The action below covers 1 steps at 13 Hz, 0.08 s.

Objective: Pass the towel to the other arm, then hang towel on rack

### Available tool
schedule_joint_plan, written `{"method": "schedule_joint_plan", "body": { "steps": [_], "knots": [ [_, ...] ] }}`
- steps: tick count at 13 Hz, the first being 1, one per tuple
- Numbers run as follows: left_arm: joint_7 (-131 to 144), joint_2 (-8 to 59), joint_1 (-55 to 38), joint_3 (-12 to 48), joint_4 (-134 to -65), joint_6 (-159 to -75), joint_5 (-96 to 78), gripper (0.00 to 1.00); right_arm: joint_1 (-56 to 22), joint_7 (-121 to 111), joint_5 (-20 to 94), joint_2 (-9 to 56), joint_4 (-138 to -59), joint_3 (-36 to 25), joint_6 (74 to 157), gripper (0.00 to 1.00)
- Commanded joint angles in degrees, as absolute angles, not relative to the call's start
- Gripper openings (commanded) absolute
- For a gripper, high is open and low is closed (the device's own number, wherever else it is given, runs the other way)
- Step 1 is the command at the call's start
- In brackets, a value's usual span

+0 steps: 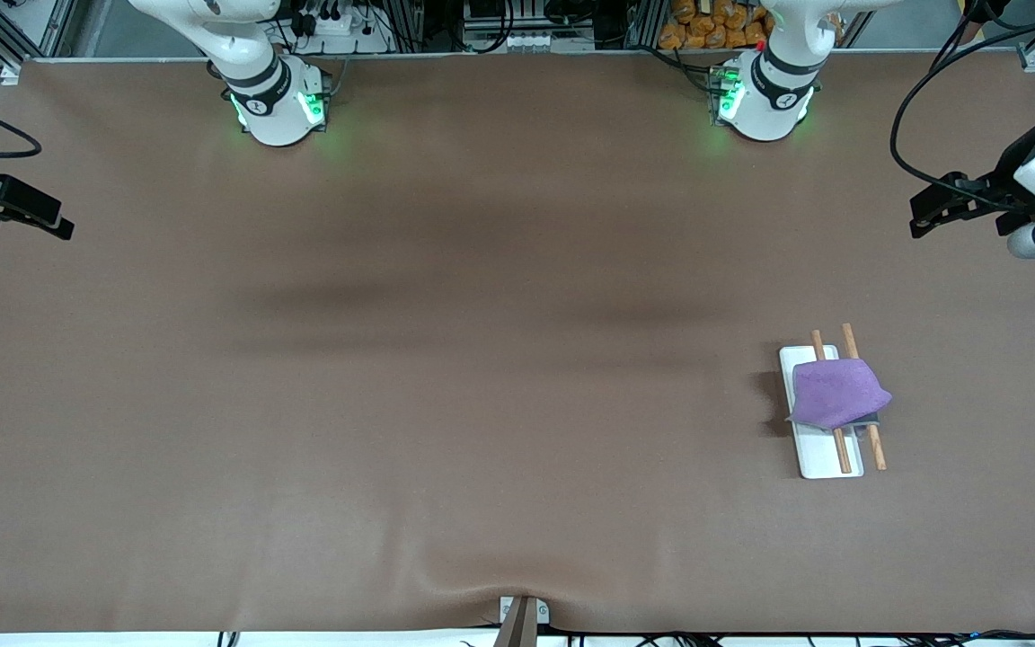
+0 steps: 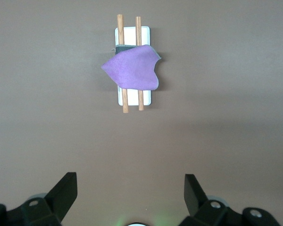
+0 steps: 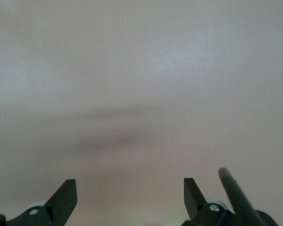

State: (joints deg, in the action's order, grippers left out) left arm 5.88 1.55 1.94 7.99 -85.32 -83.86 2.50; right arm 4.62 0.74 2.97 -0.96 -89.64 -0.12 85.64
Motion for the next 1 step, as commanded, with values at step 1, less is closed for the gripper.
{"method": "schedule_joint_plan", "body": {
  "steps": [1],
  "knots": [
    [6.68,0.70,1.23,7.82,-84.99,-82.62,3.25,1.00,5.71,0.18,2.90,-0.70,-88.68,0.53,84.81,1.00]
  ]
}}
